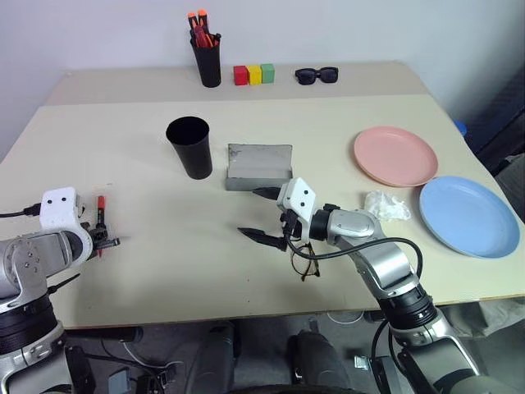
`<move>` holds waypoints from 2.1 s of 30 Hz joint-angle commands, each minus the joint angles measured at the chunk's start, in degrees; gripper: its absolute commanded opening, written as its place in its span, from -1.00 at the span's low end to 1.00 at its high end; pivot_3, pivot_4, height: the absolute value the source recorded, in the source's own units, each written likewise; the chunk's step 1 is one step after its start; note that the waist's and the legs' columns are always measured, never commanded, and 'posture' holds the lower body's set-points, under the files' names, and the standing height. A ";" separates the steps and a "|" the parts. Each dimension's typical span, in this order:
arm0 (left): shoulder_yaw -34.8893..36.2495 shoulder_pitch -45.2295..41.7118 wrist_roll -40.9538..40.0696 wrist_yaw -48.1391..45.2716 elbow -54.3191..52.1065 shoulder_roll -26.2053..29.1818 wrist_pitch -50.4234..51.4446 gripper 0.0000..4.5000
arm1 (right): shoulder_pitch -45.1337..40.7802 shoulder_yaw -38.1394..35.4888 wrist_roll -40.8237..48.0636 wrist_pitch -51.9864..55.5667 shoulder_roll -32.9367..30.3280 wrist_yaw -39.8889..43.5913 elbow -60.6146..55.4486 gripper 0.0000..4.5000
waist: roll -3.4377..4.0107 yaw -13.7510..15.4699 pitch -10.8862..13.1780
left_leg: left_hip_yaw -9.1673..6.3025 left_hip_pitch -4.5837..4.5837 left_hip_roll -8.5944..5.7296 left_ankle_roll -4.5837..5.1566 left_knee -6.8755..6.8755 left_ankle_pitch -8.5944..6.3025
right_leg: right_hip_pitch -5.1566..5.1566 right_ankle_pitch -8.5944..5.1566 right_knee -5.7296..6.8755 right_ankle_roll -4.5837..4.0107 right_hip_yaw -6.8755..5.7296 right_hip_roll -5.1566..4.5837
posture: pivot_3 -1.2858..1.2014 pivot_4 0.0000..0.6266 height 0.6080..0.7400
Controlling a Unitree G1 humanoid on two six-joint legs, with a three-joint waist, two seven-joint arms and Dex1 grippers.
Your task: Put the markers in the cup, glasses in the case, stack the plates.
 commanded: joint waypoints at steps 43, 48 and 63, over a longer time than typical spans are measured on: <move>-24.53 -20.34 19.83 4.37 29.07 -24.37 -85.72 -0.99 | -13.13 -8.69 -3.64 -6.93 13.61 -20.99 11.27 1.00 | -0.39 0.07 -0.05 | 0.16 -0.52 -0.03 0.18 0.18 0.17 | -0.21 0.07 0.15 0.10 -0.02 0.45 | 0.03 -0.52 1.00; -24.56 -18.38 20.44 5.48 27.38 -24.66 -85.36 -0.99 | -13.42 -8.73 -3.68 -7.30 13.80 -20.71 11.94 1.00 | -0.39 0.05 -0.05 | 0.15 -0.53 -0.03 0.17 0.19 0.18 | -0.21 0.07 0.15 0.10 -0.01 0.48 | 0.03 -0.52 1.00; -24.60 -16.33 20.77 6.79 26.74 -25.16 -84.96 0.25 | -13.78 -8.64 -3.56 -7.77 14.22 -20.59 12.66 1.00 | -0.39 0.07 -0.05 | 0.08 -0.53 -0.01 0.17 0.19 0.18 | -0.21 0.07 0.15 0.10 -0.01 0.50 | 0.03 -0.52 1.00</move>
